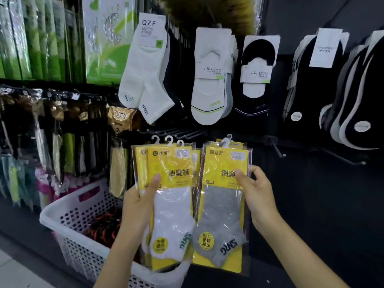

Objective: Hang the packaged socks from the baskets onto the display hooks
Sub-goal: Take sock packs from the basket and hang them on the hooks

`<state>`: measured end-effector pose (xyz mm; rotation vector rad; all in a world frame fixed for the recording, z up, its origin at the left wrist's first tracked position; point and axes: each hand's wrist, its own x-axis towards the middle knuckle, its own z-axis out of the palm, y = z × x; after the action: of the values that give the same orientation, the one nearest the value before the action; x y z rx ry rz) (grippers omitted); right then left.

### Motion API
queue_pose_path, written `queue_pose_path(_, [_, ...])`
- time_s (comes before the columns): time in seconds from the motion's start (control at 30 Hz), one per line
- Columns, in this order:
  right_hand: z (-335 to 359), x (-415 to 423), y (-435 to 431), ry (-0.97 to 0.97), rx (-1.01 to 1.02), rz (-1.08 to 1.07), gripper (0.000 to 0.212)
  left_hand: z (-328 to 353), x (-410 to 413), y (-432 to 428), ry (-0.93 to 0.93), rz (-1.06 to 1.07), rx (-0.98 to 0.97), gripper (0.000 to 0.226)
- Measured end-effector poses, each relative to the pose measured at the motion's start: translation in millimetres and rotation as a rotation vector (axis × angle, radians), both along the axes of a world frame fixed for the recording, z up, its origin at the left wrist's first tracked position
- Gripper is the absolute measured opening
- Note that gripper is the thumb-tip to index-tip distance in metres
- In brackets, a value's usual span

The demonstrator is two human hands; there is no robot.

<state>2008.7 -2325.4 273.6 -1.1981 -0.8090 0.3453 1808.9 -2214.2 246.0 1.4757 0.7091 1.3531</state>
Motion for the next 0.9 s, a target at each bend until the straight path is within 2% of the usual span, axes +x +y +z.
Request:
queue_pose_path(0.3, [-8.7,24.7,51.5,0.081,-0.131,-0.211,0.012,-1.8,-10.5,13.6,0.047,0.107,0.176,0.064])
queue_pose_path(0.53, [-20.3,40.8,56.4,0.2,-0.183,-0.518,0.024,-6.5,-10.0,11.9,0.046,0.038,0.097,0.056])
queue_pose_path(0.6, [-22.8,30.6,45.5,0.139,-0.148,-0.42,0.024,-7.0,-4.9,8.6,0.05,-0.023,0.079,0.046])
queue_pose_path(0.77, [-16.0,-15.6,18.0,0.087,-0.14,0.253,0.037,-11.5,10.7,-3.1,0.073,-0.185,0.047,0.056])
queue_pose_path(0.83, [-11.4,-25.2,10.6,0.134,-0.126,0.333,0.037,-12.2,14.5,-7.0,0.076,-0.224,0.054,0.056])
queue_pose_path(0.9, [-8.0,-27.3,3.4,0.198,-0.091,0.312,0.03,-10.9,15.6,-10.1,0.086,-0.238,0.059,0.051])
